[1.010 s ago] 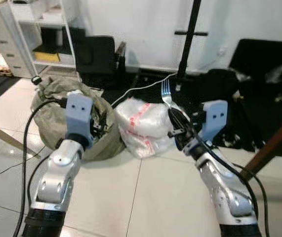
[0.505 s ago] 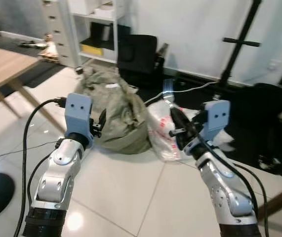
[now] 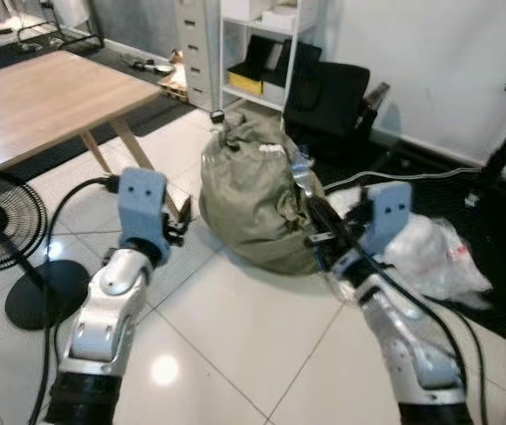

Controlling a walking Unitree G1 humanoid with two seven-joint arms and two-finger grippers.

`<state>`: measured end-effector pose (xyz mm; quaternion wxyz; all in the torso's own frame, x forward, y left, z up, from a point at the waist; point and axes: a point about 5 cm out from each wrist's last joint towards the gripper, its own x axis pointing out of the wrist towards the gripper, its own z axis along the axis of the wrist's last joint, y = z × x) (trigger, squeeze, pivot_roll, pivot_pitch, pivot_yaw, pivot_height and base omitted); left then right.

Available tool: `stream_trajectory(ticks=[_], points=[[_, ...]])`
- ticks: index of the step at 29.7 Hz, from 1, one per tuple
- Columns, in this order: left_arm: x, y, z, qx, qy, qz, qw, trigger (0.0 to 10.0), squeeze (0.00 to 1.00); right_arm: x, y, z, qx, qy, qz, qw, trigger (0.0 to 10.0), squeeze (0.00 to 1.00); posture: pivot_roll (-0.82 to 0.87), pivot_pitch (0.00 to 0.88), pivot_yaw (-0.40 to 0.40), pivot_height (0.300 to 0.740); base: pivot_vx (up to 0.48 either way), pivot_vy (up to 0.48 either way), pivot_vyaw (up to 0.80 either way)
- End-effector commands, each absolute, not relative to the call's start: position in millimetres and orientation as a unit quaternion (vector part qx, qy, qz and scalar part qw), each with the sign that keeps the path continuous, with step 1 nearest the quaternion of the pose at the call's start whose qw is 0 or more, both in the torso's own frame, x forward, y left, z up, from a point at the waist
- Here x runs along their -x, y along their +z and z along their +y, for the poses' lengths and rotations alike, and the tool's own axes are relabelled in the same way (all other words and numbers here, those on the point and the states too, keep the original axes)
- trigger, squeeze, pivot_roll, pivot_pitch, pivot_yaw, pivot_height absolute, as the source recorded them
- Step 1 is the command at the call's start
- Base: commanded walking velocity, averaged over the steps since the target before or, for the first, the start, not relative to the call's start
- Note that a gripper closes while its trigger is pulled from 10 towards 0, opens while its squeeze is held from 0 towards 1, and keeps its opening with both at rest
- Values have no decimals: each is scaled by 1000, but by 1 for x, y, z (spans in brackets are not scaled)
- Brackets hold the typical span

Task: Setting the table

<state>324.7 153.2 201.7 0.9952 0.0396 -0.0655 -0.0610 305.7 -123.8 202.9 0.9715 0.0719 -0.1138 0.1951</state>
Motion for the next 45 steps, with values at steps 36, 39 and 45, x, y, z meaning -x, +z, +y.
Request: stream_trajectory(ticks=[36, 39, 45], points=[[-334, 190, 175, -62, 38, -31, 997, 10000, 0, -304, 201, -119, -79, 213, -108, 968, 10000, 0, -40, 0, 86, 740, 276, 0, 378], [-334, 190, 175, -65, 39, -32, 997, 10000, 0, -304, 201, -119, -79, 214, -109, 967, 10000, 0, -39, 0, 86, 740, 480, 0, 727], [-334, 190, 175, -66, 40, -31, 997, 10000, 0, -304, 201, -119, -82, 213, -109, 967, 10000, 0, -37, 0, 86, 740, 480, 0, 723]])
